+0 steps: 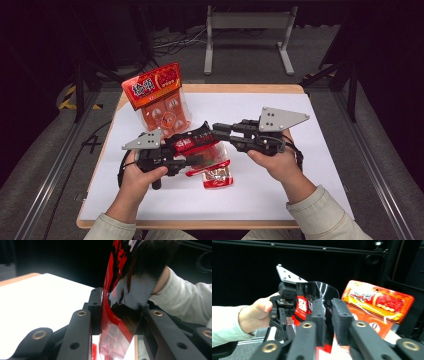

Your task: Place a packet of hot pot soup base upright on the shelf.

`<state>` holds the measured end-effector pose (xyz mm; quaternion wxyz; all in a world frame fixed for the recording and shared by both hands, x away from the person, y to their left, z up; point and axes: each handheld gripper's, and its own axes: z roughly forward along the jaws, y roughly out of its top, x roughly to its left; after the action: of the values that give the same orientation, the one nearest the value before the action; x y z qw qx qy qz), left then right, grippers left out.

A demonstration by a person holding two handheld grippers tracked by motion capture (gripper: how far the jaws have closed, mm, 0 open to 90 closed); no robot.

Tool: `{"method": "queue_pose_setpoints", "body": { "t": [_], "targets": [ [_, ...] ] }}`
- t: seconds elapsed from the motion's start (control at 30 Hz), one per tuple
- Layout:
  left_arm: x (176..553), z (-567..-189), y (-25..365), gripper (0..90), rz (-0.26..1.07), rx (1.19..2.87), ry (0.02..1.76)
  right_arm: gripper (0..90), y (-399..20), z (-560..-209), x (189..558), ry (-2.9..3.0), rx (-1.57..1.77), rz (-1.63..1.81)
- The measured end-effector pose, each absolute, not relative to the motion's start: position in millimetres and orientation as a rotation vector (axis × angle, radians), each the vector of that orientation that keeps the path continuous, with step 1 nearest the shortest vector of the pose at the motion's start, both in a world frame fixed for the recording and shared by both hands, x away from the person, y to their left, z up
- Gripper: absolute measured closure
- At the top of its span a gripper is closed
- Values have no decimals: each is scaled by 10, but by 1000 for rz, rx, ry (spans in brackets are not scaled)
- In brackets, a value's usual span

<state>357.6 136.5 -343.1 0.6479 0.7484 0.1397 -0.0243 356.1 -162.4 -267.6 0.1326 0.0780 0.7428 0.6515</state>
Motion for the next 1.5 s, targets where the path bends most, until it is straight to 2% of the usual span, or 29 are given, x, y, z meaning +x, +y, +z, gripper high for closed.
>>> {"method": "queue_pose_setpoints", "body": {
  "t": [0.17,0.63,1.27,1.5],
  "targets": [
    [3638,-3297,1512,688,34,1701,361,675,-1705,-2705,3579,2143,293,1861],
    [3893,-3146,1941,687,202,1760,469,628,-1950,-2867,3613,2154,385,1827],
    [4057,-3322,2151,686,288,1899,373,575,-2208,-3087,3629,2141,492,1847],
    [4041,-3453,2193,686,326,1914,393,569,-2229,-3149,3628,2135,511,1869]
  ]
}}
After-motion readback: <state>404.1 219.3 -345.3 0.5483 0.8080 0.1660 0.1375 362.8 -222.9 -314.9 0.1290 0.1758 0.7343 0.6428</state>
